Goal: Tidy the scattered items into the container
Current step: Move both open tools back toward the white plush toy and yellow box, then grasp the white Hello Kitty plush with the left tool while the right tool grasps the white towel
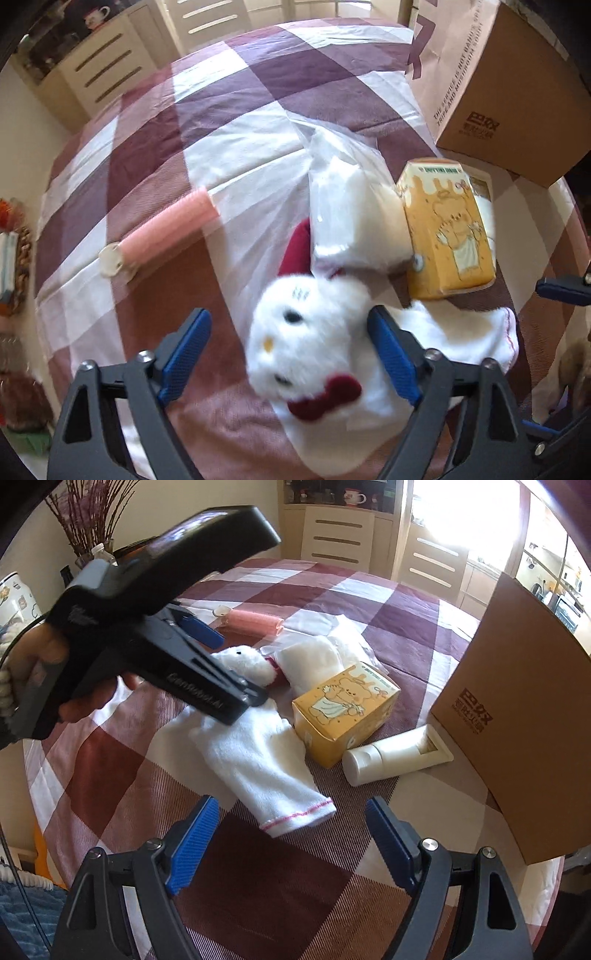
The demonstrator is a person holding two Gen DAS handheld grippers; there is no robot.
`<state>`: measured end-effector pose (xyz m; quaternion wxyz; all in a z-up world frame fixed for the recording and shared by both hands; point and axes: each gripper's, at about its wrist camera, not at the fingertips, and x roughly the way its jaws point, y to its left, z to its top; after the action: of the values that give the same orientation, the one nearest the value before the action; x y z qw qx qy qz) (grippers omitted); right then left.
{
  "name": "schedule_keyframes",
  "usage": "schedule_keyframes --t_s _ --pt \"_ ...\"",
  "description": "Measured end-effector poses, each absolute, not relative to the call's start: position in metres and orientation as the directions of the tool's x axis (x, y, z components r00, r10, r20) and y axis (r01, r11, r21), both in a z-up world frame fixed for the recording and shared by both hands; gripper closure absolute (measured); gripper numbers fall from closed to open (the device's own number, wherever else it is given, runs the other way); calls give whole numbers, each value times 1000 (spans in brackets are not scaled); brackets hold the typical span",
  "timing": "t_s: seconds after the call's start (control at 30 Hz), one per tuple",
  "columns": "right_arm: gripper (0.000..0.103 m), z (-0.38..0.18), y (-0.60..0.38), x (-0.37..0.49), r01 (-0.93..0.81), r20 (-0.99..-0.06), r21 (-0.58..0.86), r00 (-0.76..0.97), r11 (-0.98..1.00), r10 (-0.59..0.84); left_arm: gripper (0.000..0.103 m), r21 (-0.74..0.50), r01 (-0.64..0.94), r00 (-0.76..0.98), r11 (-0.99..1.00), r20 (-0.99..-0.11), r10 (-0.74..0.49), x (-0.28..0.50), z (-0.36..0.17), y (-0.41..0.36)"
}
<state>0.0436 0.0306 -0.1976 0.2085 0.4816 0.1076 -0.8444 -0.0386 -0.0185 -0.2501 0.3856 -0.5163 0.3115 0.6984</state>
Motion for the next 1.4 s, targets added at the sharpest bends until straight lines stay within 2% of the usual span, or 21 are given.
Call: schedule_keyframes --t_s 0.07,0.1,0.23,0.43,0.47,0.5,0.57,0.6,0.67,0.73,0.8,0.9,1.03,1.2,1.3,1.33,1.37,1.4 --pt "19 -199 24 41 465 -854 6 -458 -885 -246 51 0 -858 -132 -514 -967 219 -48 -255 -20" --pt "19 -200 21 40 474 -853 -2 -460 -881 -245 56 -18 -853 -114 -521 -969 221 -51 -256 -22" --pt "19 -205 0 34 527 -846 -34 -467 -849 -256 60 -24 -825 -126 -565 -966 225 -57 -257 -39" --pt "20 -223 -26 27 589 -846 -44 -452 -807 -284 61 -16 -724 -151 -690 -972 180 -60 -255 -88" --pt "22 -230 -30 25 593 -853 -49 -444 -804 -275 61 -11 -700 -161 -714 -972 172 -59 -253 -98" --pt "36 -235 -32 23 597 -860 -40 -430 -801 -277 61 -8 -686 -166 -727 -972 167 -58 -252 -104" --pt "46 -237 -31 18 577 -856 -22 -433 -817 -283 60 -1 -649 -174 -761 -973 150 -54 -251 -120" --pt "54 -235 -26 15 558 -856 29 -415 -829 -309 60 -6 -636 -171 -772 -974 148 -52 -251 -126" --pt "64 -230 -8 5 466 -855 216 -334 -858 -397 58 -17 -611 -165 -792 -975 148 -51 -253 -139" --pt "65 -231 14 -3 334 -825 426 -239 -841 -513 57 -26 -593 -162 -805 -975 151 -48 -254 -146" --pt "64 -236 30 -1 235 -790 549 -168 -802 -590 55 -33 -586 -159 -810 -975 155 -46 -255 -149" --pt "58 -231 33 10 227 -839 478 -169 -848 -518 43 -39 -591 -160 -806 -973 164 -45 -253 -149" --pt "49 -212 16 17 361 -885 273 -269 -891 -380 28 -55 -598 -158 -800 -970 185 -45 -248 -147" --pt "42 -214 -24 19 555 -900 23 -351 -832 -259 26 -70 -591 -143 -803 -971 190 -51 -252 -139" --pt "41 -230 -39 19 619 -910 -64 -359 -783 -209 31 -63 -569 -128 -820 -978 163 -52 -262 -138" --pt "41 -238 -43 17 628 -917 -63 -343 -775 -203 45 -76 -559 -104 -825 -982 161 -52 -267 -138" --pt "40 -240 -42 17 629 -918 -43 -332 -776 -218 54 -82 -553 -87 -829 -984 155 -52 -270 -139" --pt "41 -240 -40 17 622 -910 -19 -334 -783 -244 57 -66 -557 -116 -828 -981 156 -49 -268 -140"
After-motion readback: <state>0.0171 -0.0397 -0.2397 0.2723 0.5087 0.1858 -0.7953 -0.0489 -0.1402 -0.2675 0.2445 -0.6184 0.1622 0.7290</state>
